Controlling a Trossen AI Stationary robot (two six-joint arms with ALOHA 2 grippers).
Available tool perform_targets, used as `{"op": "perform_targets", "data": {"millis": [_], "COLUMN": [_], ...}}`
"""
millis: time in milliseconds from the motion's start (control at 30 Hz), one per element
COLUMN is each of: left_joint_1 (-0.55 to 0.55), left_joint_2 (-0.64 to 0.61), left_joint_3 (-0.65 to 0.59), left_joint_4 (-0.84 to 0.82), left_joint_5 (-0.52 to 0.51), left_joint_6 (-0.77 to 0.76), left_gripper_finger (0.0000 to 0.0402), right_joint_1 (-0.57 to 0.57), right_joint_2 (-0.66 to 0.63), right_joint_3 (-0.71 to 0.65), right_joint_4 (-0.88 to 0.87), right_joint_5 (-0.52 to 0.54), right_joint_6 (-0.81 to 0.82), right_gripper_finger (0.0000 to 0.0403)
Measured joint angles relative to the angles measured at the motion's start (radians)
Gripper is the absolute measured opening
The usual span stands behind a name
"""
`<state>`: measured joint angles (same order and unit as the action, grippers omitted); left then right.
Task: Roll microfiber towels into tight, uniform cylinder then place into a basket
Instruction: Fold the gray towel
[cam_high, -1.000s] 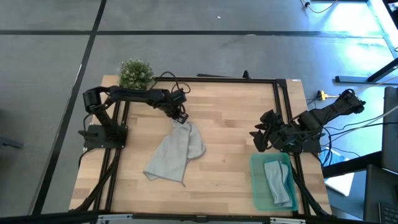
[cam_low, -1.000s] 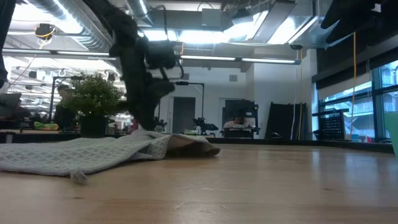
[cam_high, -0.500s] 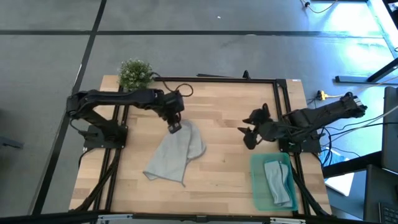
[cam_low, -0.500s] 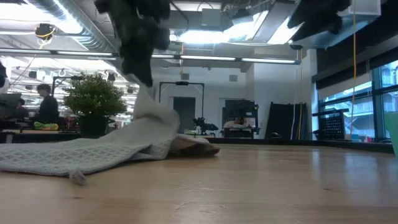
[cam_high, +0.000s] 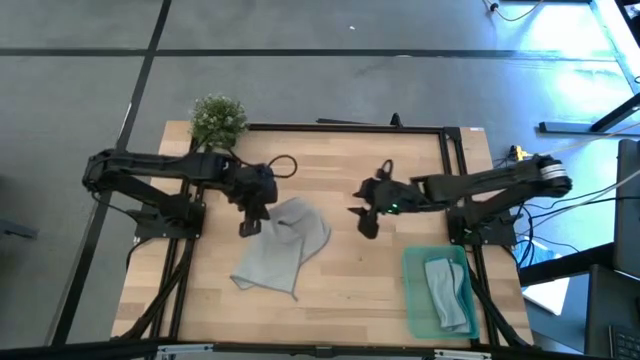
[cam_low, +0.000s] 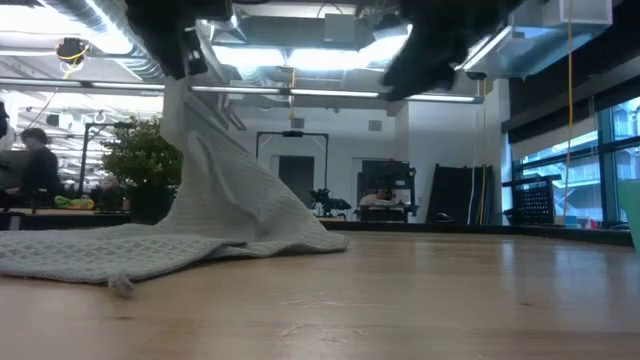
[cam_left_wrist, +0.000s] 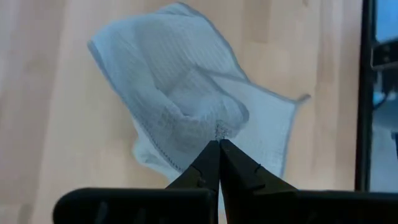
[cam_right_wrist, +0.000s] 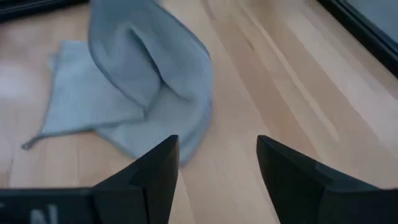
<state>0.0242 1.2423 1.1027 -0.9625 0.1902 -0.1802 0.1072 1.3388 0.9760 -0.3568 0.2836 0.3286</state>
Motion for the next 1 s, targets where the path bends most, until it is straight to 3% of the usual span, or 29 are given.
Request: {"op": "perform_targets", "data": {"millis": [233,400,633,800,1000], "left_joint_1": [-0.069,-0.083,-0.084,-0.092,-0.093], "left_joint_2": [0.008,0.008,0.009,0.008,0.008], "left_joint_3": [0.000,0.000,0.000,0.000,0.000], "left_joint_4": [0.017,0.051,0.085,0.085,0.090], "left_joint_5": [0.006,-0.014,-0.023,-0.024,-0.024], "left_joint_6": [0.006,0.002,0.006,0.005,0.006], "left_gripper_finger": [0.0000,0.0000,0.0000,0.0000,0.0000], "right_joint_1": [-0.088,-0.164,-0.217,-0.246,-0.276], "right_joint_2": [0.165,0.294,0.508,0.621,0.719], "right_joint_3": [0.000,0.036,0.242,0.412,0.562], "right_joint_4": [0.415,0.595,0.525,0.422,0.282], "right_joint_5": [-0.264,-0.454,-0.669,-0.711,-0.844], "right_joint_6": [-0.386,-0.479,-0.535,-0.630,-0.711], "right_gripper_finger": [0.0216,0.0216,0.0216,0.0216,0.0216]}}
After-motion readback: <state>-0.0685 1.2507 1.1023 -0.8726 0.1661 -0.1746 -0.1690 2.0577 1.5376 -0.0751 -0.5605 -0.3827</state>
